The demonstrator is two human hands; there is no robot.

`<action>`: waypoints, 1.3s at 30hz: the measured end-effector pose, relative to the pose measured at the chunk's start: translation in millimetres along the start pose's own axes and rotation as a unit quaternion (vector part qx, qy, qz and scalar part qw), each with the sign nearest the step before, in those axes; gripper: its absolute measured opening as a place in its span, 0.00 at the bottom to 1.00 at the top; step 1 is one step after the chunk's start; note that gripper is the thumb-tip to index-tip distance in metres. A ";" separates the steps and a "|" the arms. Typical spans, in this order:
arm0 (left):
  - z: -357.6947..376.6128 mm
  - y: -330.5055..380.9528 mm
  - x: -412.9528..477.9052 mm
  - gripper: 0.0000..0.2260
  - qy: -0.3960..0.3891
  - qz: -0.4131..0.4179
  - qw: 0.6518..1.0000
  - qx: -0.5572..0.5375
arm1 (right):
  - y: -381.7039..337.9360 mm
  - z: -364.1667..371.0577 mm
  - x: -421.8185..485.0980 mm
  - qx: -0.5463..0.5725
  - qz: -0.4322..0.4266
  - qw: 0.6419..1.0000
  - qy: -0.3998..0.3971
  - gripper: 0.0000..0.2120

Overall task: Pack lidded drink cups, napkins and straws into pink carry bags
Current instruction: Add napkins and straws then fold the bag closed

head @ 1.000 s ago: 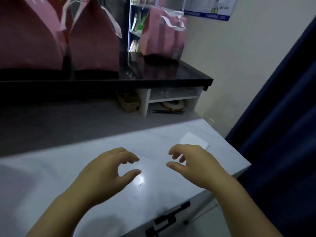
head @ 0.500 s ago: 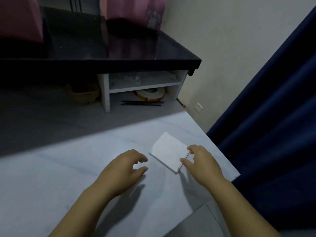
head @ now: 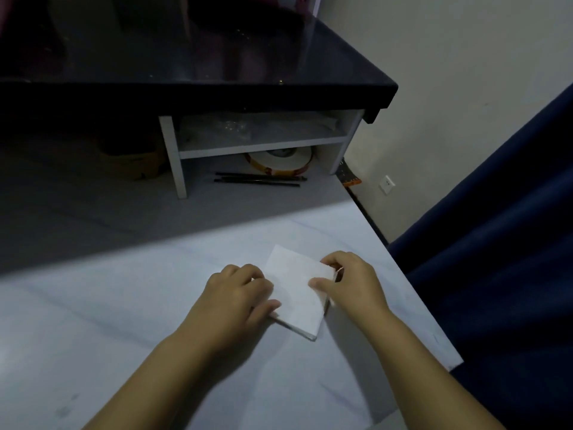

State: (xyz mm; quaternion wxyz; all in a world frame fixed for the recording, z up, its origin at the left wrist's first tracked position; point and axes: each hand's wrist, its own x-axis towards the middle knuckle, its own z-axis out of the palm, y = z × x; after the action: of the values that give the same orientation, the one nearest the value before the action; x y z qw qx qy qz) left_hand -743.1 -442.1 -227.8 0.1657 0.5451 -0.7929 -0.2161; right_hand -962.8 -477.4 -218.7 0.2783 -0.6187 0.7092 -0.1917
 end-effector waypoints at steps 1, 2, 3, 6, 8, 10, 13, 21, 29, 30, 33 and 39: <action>-1.8 0.4 0.6 0.17 0.004 -0.011 1.000 -0.001 | -0.8 -0.6 2.5 0.013 -0.007 1.000 0.001 0.10; -3.3 1.3 1.9 0.17 0.007 -0.020 1.000 -0.001 | -1.0 -1.4 5.3 0.028 -0.010 1.000 0.001 0.07; -4.7 2.4 3.4 0.16 0.007 -0.028 1.000 -0.003 | -0.8 -2.4 7.6 0.039 -0.011 0.999 -0.002 0.06; -6.3 6.2 7.6 0.12 0.023 -0.052 0.998 -0.025 | 0.5 -6.4 12.7 0.036 -0.031 0.999 -0.015 0.06; -6.3 8.1 10.5 0.12 0.040 -0.062 0.996 -0.041 | 0.9 -8.1 14.7 0.032 -0.065 0.997 -0.002 0.05; -5.3 9.3 13.8 0.12 0.059 -0.067 0.994 -0.060 | 2.1 -10.3 15.5 0.026 -0.103 0.994 0.032 0.03; -4.4 11.1 17.2 0.12 0.077 -0.076 0.989 -0.097 | 7.2 -14.1 13.4 0.016 -0.137 0.990 0.028 0.04; 4.2 9.6 23.5 0.23 0.074 -0.088 0.987 -0.116 | 16.3 -19.2 -1.4 0.103 -0.135 0.985 0.014 0.09; -0.7 11.0 30.2 0.08 0.056 -0.105 0.975 -0.190 | 13.9 -21.2 -5.5 0.246 -0.055 0.964 -0.082 0.05; -2.0 10.9 28.8 0.09 0.058 -0.101 0.975 -0.191 | 16.3 -20.3 -2.6 0.227 -0.045 0.972 -0.047 0.05; -6.8 10.7 24.2 0.10 0.038 -0.100 0.976 -0.189 | 21.2 -19.5 9.7 0.085 -0.028 0.996 0.014 0.04; -12.8 8.0 20.8 0.11 0.024 -0.096 0.981 -0.168 | 17.3 -15.5 24.0 0.008 -0.007 0.999 -0.046 0.13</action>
State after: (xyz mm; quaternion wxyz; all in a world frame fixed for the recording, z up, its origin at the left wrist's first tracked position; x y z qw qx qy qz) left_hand -750.4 -461.2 -212.2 0.2523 0.5880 -0.6854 -0.3476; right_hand -987.9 -499.3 -221.2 0.3139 -0.6298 0.6897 -0.1706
